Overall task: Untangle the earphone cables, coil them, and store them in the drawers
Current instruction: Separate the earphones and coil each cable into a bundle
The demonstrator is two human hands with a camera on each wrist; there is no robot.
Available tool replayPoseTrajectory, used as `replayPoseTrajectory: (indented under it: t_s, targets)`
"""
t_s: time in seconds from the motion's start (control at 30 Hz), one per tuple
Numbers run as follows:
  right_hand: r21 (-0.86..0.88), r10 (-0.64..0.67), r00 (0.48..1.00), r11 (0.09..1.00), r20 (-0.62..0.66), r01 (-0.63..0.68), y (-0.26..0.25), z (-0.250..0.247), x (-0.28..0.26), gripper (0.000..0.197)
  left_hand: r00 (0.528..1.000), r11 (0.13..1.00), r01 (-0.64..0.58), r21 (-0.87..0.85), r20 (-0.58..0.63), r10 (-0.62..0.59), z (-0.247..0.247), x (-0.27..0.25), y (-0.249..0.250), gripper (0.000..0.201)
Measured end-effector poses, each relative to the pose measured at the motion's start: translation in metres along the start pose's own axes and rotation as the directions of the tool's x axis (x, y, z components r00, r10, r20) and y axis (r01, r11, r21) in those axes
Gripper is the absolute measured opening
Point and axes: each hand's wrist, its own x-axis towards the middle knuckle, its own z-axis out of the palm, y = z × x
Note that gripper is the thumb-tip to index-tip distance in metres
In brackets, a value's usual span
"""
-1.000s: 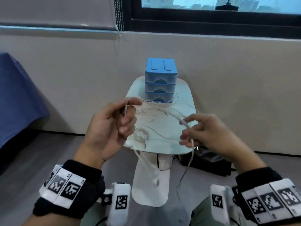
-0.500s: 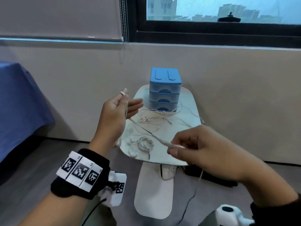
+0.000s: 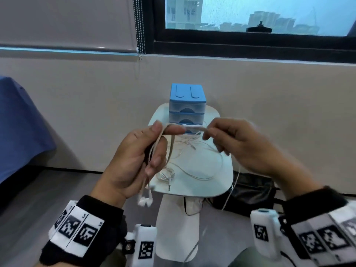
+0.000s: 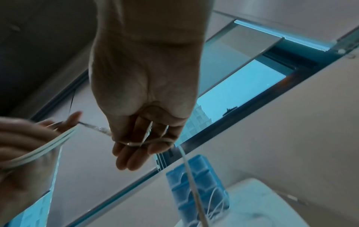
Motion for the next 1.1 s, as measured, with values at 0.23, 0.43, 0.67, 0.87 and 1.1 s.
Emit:
replayPoseTrajectory:
  t_s: [0.23,0.43,0.67,0.87,1.1]
  targets:
    - [0.378,0.154,0.987,0.917,-0.039,-0.128,-0.007,0.057,-0.010,0.013,0.997,0.989,-0.057,0.137,0.054,0.050,0.013,0.004,0.006,0.035]
    - [0.606,0.303,0.948,0.774,-0.098,-0.184,-0.023,0.069,0.004,0.025,0.985,0.981,-0.122,0.152,0.139,0.101,0.020,0.011,0.008,0.038]
    - [0.490,0.383,0.914,0.776,0.132,-0.396,-0.026,0.068,0.011,0.020,0.972,0.917,-0.220,0.334,-0.001,0.233,0.024,0.030,-0.005,0.041]
    - [0.360,0.312,0.919,0.851,0.241,-0.383,-0.038,0.043,0.004,0.023,0.982,0.793,-0.146,0.591,-0.013,0.190,0.003,0.041,-0.022,0.047]
    - [0.258,0.243,0.969,0.934,0.042,-0.246,-0.039,0.008,0.019,0.021,0.984,0.841,-0.059,0.538,0.172,-0.041,0.007,0.026,-0.035,0.037]
